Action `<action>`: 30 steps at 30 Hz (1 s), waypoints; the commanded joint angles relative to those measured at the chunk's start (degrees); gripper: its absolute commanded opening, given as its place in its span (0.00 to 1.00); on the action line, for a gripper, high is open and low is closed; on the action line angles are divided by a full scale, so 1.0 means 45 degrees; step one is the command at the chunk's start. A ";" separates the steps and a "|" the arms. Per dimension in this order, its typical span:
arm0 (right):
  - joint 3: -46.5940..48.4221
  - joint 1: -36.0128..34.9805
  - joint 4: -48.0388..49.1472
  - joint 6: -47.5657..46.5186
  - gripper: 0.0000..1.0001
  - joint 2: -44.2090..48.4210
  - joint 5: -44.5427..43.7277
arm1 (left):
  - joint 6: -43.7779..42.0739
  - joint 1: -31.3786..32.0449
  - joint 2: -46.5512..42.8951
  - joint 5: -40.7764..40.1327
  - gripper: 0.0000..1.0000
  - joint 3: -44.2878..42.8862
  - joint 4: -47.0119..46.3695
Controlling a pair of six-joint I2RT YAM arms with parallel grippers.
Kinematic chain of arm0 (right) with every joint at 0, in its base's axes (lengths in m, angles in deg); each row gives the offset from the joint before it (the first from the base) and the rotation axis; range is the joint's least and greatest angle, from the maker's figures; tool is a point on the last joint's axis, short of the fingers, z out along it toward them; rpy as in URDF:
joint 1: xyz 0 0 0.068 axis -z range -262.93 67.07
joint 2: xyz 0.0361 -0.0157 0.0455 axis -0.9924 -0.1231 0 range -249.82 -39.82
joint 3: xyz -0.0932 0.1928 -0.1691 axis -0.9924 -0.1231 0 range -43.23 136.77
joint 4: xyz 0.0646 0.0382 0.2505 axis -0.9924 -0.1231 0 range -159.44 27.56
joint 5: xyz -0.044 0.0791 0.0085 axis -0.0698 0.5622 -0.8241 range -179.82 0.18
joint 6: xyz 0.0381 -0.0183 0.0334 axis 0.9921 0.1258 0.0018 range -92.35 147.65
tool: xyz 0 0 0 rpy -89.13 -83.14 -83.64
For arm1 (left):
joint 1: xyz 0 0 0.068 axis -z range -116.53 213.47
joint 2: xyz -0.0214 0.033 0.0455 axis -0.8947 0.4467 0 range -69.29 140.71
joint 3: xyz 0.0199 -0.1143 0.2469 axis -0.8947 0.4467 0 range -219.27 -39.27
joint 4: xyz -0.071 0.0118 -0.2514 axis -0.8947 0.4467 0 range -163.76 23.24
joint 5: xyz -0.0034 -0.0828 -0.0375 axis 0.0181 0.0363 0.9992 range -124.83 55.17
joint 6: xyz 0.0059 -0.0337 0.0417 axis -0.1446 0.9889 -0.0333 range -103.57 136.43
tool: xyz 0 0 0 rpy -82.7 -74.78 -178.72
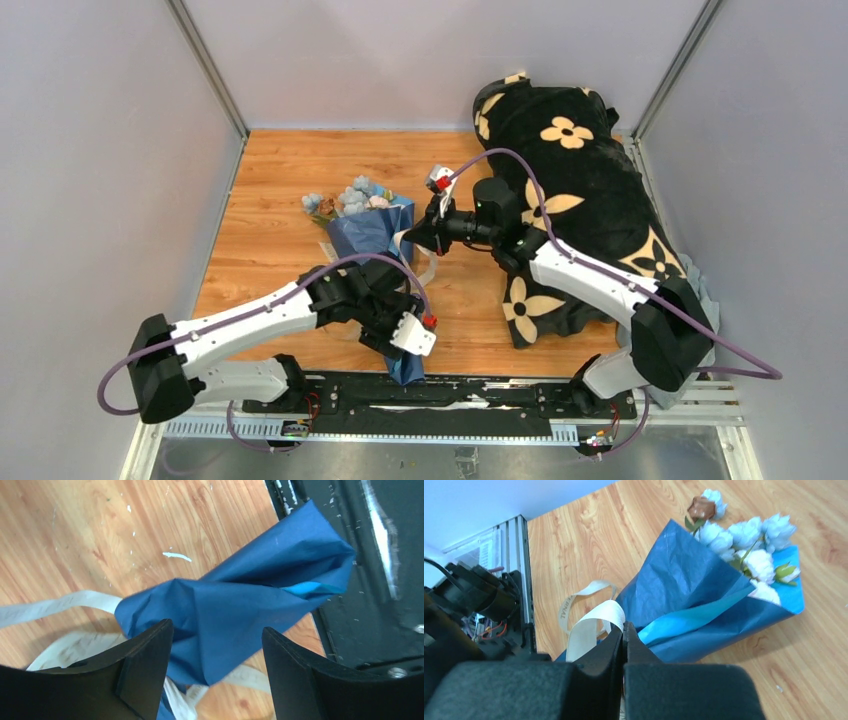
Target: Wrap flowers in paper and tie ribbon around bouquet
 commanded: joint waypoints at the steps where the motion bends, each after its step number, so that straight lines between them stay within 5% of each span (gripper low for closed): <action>1: 0.1398 0.0166 0.0604 -0.0176 0.00 0.0356 0.0417 | -0.1909 0.0305 0.1080 -0.0893 0.74 0.1241 -0.3652; 7: 0.2541 0.0055 0.0569 -0.0332 0.00 0.0663 0.0537 | -0.4077 0.0451 0.1469 -0.1144 0.71 0.3504 -0.3978; 19: 0.3083 -0.0695 0.0881 -0.0530 0.00 0.0916 0.0461 | -0.3969 0.0446 0.0934 -0.1077 0.63 0.4908 -0.4103; 22: 0.2707 -0.0585 0.0087 -0.0860 0.00 0.0969 0.0207 | -0.3150 0.0454 0.0474 -0.0761 0.68 0.4111 -0.3580; 27: 0.1150 0.0317 -0.0131 -0.0274 0.00 0.1444 -0.0111 | -0.1091 0.0449 -0.0554 0.0306 0.79 0.0094 0.0935; 30: 0.0638 0.0559 -0.0571 -0.0491 0.00 0.1849 -0.0464 | -0.0068 0.0378 -0.1999 -0.0483 0.81 -0.0548 0.2188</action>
